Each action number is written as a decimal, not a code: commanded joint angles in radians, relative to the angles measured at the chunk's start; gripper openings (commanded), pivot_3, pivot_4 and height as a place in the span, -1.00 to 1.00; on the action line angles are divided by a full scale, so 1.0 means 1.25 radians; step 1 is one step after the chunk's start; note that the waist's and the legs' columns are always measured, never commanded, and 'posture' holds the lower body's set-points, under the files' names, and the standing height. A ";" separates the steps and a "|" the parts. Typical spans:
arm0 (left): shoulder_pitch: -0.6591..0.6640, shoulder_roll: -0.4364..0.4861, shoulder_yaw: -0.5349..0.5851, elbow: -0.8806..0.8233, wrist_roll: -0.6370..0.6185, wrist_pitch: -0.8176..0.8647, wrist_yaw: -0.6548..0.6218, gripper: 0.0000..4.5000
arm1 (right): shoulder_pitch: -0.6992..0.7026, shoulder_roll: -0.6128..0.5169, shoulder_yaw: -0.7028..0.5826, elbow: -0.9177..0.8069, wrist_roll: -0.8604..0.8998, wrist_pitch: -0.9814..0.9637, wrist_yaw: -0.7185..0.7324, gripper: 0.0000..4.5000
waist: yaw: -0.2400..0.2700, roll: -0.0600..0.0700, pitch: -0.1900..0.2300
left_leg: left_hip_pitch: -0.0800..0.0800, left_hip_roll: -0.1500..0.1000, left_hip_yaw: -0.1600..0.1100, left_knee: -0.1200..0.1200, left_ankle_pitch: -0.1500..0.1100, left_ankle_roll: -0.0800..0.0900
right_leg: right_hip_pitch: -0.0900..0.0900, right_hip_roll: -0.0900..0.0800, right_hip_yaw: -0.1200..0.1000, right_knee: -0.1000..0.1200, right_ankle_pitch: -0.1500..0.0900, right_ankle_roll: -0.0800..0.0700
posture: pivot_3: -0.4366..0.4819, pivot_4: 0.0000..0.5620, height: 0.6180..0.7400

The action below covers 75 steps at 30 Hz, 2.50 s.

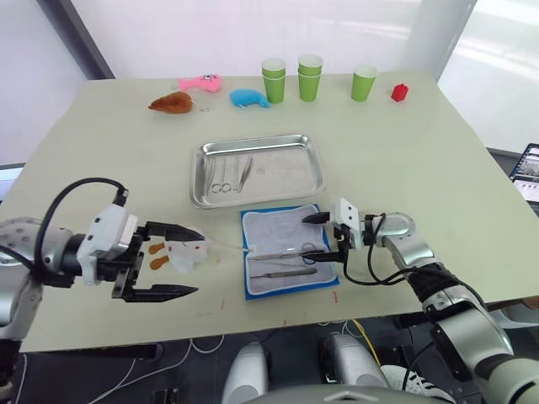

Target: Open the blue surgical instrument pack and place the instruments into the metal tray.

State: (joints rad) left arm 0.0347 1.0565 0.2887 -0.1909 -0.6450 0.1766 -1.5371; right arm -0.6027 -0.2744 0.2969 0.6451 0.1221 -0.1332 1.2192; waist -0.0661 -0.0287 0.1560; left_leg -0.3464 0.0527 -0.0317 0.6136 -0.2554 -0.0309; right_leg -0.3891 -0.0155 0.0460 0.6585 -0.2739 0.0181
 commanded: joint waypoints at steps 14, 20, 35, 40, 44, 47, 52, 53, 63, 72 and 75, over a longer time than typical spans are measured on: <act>-0.116 -0.241 -0.260 0.084 0.212 -0.109 0.148 0.94 | 0.066 -0.038 0.040 0.058 -0.076 0.064 -0.027 1.00 | 0.006 0.000 0.000 | 0.000 -0.004 0.001 0.000 0.000 0.000 | 0.000 0.002 -0.001 0.001 0.000 0.000 | -0.05 -0.47 1.00; -0.144 -0.290 -0.301 0.150 0.268 -0.153 0.177 0.94 | 0.077 -0.049 0.039 0.037 -0.073 0.076 -0.026 1.00 | 0.009 -0.001 0.000 | -0.001 -0.005 0.002 0.000 0.000 0.000 | 0.001 0.004 -0.001 0.001 0.001 -0.001 | -0.05 -0.47 1.00; -0.184 -0.321 -0.360 0.286 0.337 -0.237 0.168 0.94 | 0.076 -0.055 0.037 0.019 -0.069 0.091 -0.030 1.00 | 0.019 0.000 -0.002 | -0.001 -0.006 0.001 0.000 0.000 0.001 | 0.002 0.004 -0.001 0.000 0.001 -0.001 | -0.05 -0.47 1.00; -0.185 -0.329 -0.379 0.321 0.347 -0.254 0.151 0.94 | 0.091 -0.064 0.035 -0.020 -0.062 0.100 -0.028 1.00 | 0.020 0.001 -0.004 | -0.001 -0.006 0.001 0.000 0.000 0.001 | 0.002 0.004 -0.002 0.000 0.001 0.000 | -0.05 -0.47 1.00; -0.177 -0.330 -0.390 0.344 0.353 -0.272 0.148 0.94 | 0.099 -0.064 0.017 -0.075 -0.044 0.086 -0.039 1.00 | 0.020 0.004 -0.004 | -0.001 -0.007 0.002 0.000 -0.001 0.001 | 0.002 0.004 -0.002 0.000 0.001 0.000 | -0.05 -0.47 1.00; -0.167 -0.334 -0.397 0.351 0.353 -0.284 0.144 0.94 | 0.105 -0.055 -0.006 -0.113 -0.030 0.060 -0.068 1.00 | 0.020 0.005 -0.004 | -0.002 -0.007 0.001 0.000 -0.001 0.002 | 0.002 0.005 -0.003 0.000 0.001 0.001 | -0.05 -0.47 1.00; -0.164 -0.344 -0.403 0.378 0.360 -0.297 0.146 0.94 | 0.124 -0.066 -0.027 -0.209 0.015 0.099 -0.049 1.00 | 0.020 0.007 -0.002 | -0.003 -0.008 0.001 0.000 -0.001 0.003 | 0.001 0.004 -0.004 0.000 0.001 0.001 | -0.05 -0.47 1.00; -0.162 -0.344 -0.405 0.382 0.362 -0.298 0.145 0.94 | 0.127 -0.069 -0.033 -0.224 0.023 0.103 -0.049 1.00 | 0.020 0.007 -0.002 | -0.004 -0.008 0.001 0.000 -0.001 0.003 | 0.001 0.004 -0.004 0.000 0.002 0.002 | -0.05 -0.47 1.00; -0.154 -0.343 -0.406 0.415 0.355 -0.318 0.124 0.94 | 0.132 -0.095 -0.124 -0.373 0.155 0.150 -0.029 1.00 | 0.021 0.011 0.001 | -0.013 -0.009 0.000 0.002 -0.001 0.003 | -0.007 0.004 -0.005 0.000 0.002 0.003 | -0.05 -0.47 1.00; -0.170 -0.350 -0.413 0.452 0.346 -0.321 0.099 0.94 | 0.205 -0.289 -0.195 -0.538 0.253 0.205 0.104 1.00 | 0.020 0.013 0.002 | -0.013 -0.009 0.000 0.001 -0.001 0.003 | -0.007 0.005 -0.006 0.000 0.002 0.003 | -0.05 -0.47 1.00; -0.180 -0.351 -0.413 0.468 0.347 -0.328 0.086 0.94 | 0.236 -0.347 -0.227 -0.582 0.292 0.229 0.137 1.00 | 0.019 0.013 0.002 | -0.013 -0.009 0.000 0.002 -0.001 0.003 | -0.007 0.005 -0.005 0.000 0.002 0.003 | -0.05 -0.47 1.00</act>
State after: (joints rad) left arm -0.2348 0.6064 -0.1757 0.2867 -0.2731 -0.2666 -1.4119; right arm -0.3118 -0.6822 0.0596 -0.0222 0.4387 0.1377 1.3611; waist -0.0421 -0.0127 0.1582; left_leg -0.3620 0.0412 -0.0314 0.6158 -0.2571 -0.0274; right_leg -0.3981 -0.0094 0.0392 0.6586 -0.2710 0.0219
